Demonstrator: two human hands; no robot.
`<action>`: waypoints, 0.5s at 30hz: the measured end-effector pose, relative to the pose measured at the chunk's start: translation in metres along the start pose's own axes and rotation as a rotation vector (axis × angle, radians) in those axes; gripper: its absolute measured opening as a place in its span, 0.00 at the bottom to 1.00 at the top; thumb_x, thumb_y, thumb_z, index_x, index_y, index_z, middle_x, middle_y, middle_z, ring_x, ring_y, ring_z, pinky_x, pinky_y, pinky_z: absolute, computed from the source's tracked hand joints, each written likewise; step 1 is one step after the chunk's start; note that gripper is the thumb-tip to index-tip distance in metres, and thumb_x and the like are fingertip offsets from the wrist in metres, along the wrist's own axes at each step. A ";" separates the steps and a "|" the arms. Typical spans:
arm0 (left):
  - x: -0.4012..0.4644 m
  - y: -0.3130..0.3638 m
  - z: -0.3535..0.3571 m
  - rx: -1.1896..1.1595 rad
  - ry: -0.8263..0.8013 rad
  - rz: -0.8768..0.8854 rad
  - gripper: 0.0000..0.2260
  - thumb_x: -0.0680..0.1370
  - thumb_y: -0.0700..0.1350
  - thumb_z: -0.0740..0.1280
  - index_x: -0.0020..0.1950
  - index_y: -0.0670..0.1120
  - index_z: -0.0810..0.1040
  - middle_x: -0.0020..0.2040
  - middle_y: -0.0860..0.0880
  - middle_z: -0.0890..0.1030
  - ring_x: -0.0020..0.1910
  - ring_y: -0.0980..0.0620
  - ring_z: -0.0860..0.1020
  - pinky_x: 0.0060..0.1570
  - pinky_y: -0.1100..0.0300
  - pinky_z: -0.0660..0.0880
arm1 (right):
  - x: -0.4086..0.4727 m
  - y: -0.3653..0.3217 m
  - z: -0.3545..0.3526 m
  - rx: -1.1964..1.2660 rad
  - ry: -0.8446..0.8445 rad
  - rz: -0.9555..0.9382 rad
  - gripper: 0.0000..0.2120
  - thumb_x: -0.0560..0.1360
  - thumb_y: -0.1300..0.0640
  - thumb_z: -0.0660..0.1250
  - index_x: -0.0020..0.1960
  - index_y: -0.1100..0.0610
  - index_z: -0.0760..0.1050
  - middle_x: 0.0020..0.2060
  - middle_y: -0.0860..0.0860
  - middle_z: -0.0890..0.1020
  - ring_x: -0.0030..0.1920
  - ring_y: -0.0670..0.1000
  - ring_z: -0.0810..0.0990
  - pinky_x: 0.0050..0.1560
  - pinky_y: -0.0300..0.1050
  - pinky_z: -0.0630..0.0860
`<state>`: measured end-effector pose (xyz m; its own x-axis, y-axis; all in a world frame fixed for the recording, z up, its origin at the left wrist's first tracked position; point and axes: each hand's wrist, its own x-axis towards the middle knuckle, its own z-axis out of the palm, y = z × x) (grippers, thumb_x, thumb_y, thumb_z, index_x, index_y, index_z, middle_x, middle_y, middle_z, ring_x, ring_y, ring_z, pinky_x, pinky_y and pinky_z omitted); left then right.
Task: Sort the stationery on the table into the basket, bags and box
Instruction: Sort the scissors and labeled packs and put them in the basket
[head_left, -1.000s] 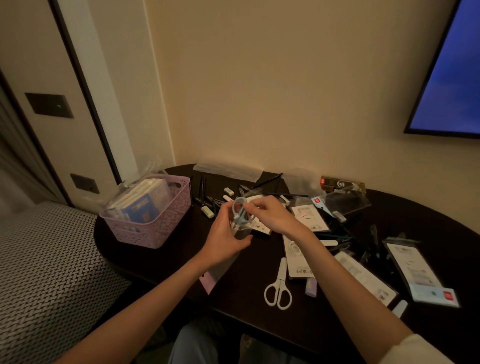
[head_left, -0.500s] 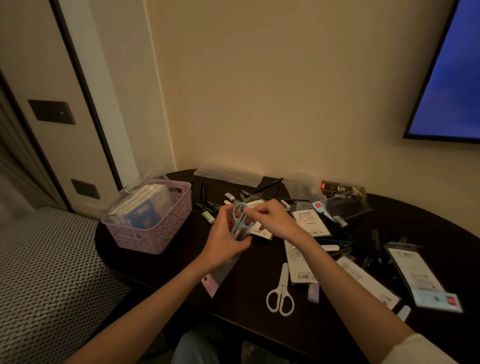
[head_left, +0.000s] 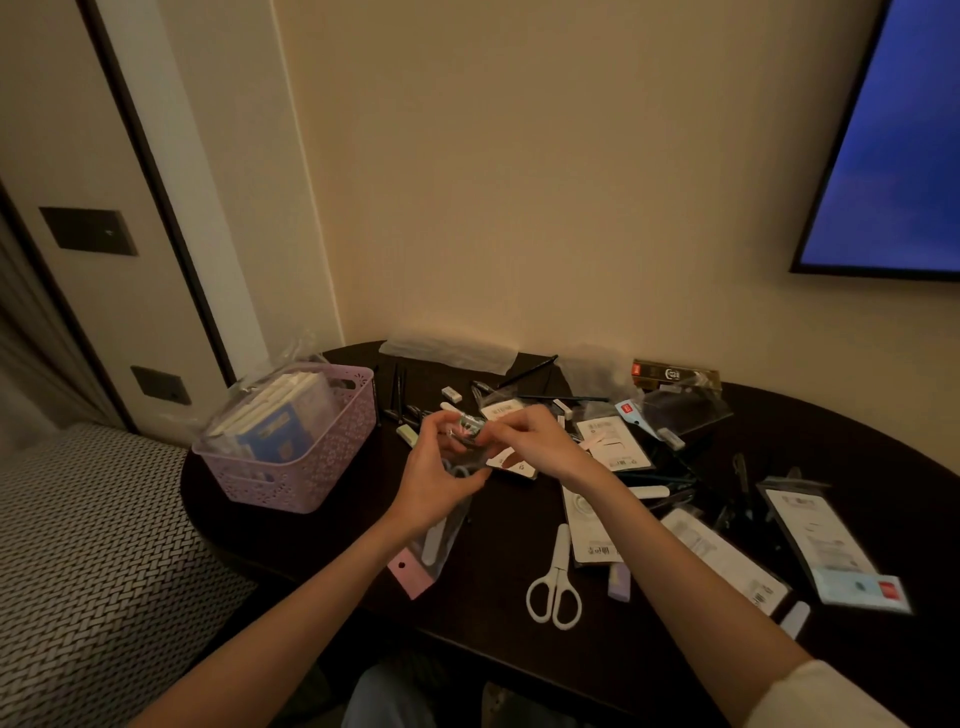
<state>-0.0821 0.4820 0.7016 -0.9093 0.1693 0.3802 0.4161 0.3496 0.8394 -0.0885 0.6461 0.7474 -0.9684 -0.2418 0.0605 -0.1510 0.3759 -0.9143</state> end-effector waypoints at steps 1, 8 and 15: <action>0.000 0.001 -0.001 0.004 -0.008 0.006 0.33 0.68 0.39 0.78 0.66 0.51 0.64 0.55 0.56 0.73 0.53 0.58 0.77 0.49 0.68 0.75 | 0.000 0.001 0.001 -0.011 0.018 -0.002 0.12 0.79 0.59 0.62 0.53 0.65 0.81 0.49 0.59 0.83 0.47 0.51 0.82 0.40 0.37 0.78; 0.003 -0.005 -0.022 -0.163 -0.048 -0.176 0.33 0.68 0.41 0.77 0.69 0.49 0.64 0.54 0.48 0.79 0.52 0.54 0.81 0.49 0.61 0.78 | 0.002 0.009 -0.002 0.059 0.142 -0.022 0.08 0.77 0.59 0.67 0.49 0.61 0.83 0.45 0.56 0.84 0.47 0.51 0.83 0.42 0.39 0.79; -0.002 -0.009 -0.032 -0.187 -0.251 -0.335 0.08 0.76 0.40 0.69 0.55 0.43 0.79 0.52 0.46 0.83 0.50 0.50 0.83 0.50 0.56 0.81 | 0.005 0.005 -0.006 0.135 0.205 -0.117 0.07 0.75 0.64 0.68 0.50 0.58 0.83 0.49 0.53 0.84 0.50 0.49 0.81 0.42 0.37 0.77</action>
<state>-0.0846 0.4491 0.7053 -0.9533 0.3018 -0.0106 0.0698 0.2543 0.9646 -0.0956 0.6522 0.7461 -0.9679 -0.0855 0.2362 -0.2498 0.2302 -0.9405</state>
